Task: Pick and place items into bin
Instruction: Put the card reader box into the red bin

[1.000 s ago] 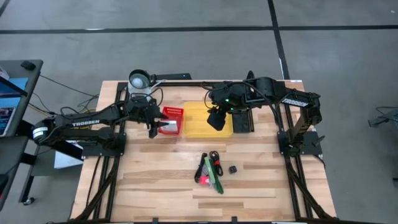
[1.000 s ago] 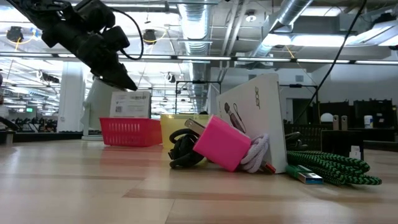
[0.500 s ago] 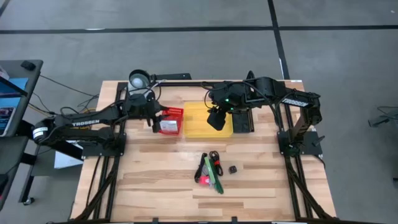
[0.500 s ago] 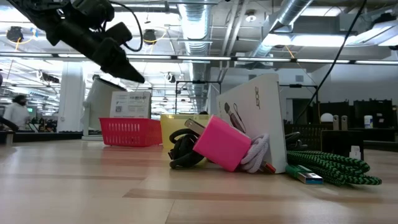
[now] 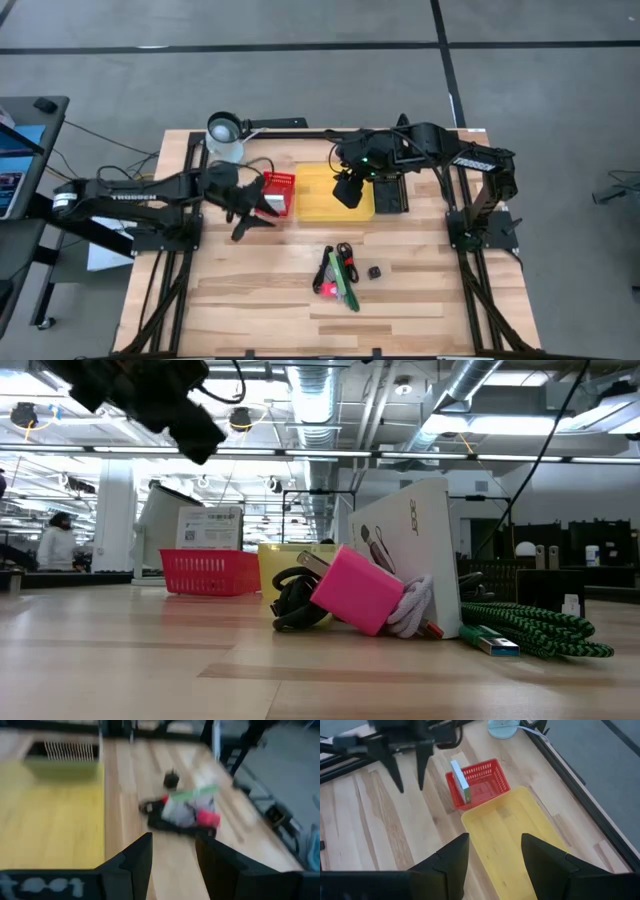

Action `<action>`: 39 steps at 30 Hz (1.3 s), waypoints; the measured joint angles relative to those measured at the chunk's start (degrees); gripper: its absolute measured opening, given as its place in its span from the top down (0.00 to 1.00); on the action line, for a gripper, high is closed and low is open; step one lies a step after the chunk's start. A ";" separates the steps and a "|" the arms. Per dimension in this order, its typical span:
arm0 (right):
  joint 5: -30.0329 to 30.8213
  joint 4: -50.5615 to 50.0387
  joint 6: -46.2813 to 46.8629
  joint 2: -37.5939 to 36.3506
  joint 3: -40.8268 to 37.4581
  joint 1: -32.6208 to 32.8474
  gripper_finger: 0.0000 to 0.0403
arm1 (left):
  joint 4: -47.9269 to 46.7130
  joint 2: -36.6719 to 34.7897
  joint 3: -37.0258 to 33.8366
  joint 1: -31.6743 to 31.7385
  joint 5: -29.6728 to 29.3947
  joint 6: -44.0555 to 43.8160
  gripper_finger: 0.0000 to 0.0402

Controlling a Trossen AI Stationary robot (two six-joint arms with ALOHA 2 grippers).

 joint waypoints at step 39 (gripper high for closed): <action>-6.47 -10.18 41.14 13.56 -0.03 12.33 0.59 | -5.97 -0.02 0.00 -18.10 -23.36 -1.52 0.65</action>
